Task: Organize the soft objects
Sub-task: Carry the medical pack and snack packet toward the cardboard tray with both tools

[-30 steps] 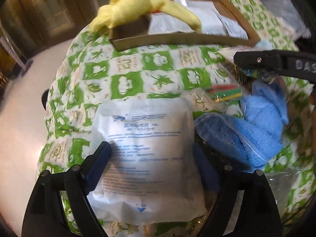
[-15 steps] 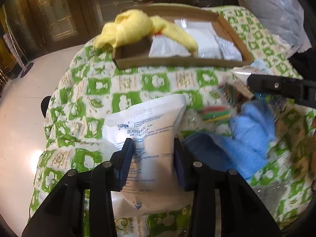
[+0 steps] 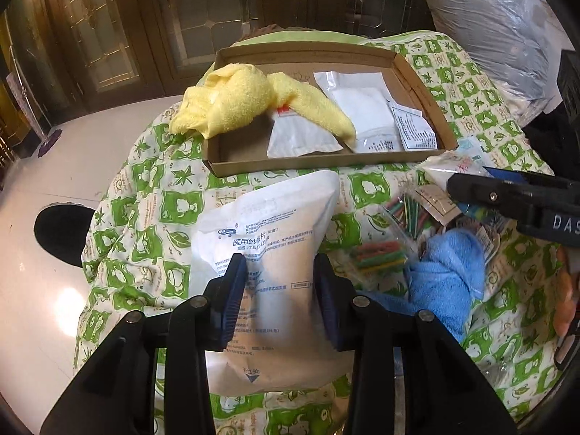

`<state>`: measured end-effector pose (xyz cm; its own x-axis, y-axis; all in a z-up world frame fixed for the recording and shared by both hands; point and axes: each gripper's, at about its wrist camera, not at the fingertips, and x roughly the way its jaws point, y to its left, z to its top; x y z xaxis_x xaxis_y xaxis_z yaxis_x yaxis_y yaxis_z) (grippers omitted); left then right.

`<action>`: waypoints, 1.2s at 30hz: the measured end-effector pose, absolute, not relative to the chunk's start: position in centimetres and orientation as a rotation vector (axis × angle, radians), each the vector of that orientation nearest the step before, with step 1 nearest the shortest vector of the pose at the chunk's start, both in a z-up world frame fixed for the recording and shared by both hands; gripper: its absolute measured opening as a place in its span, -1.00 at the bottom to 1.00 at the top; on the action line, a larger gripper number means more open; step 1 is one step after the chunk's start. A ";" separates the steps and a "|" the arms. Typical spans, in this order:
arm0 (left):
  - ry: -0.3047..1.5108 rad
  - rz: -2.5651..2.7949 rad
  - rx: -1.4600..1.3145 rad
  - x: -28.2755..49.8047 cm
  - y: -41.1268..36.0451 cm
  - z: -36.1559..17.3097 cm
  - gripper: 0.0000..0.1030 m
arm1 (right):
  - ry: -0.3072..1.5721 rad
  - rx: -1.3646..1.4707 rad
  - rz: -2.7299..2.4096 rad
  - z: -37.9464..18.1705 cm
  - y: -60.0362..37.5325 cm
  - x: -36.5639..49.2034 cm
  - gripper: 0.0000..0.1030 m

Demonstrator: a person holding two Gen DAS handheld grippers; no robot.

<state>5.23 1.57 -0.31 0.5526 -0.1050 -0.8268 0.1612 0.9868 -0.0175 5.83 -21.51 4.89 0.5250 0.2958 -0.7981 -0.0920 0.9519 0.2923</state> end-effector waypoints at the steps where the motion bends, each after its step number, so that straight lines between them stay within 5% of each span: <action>1: 0.974 -0.157 0.059 5.3 1.6 -0.3 -0.31 | 0.992 0.223 0.235 4.9 -21.5 5.9 0.13; 36: 1.007 -0.114 0.170 14.7 1.4 -0.2 -0.30 | 1.003 0.211 0.219 2.9 -22.7 13.0 0.13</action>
<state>14.68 1.38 -0.19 0.5303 -0.0165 -0.8476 0.1728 0.9809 0.0890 12.96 -22.65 2.88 0.5198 0.2778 -0.8079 -0.0850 0.9578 0.2747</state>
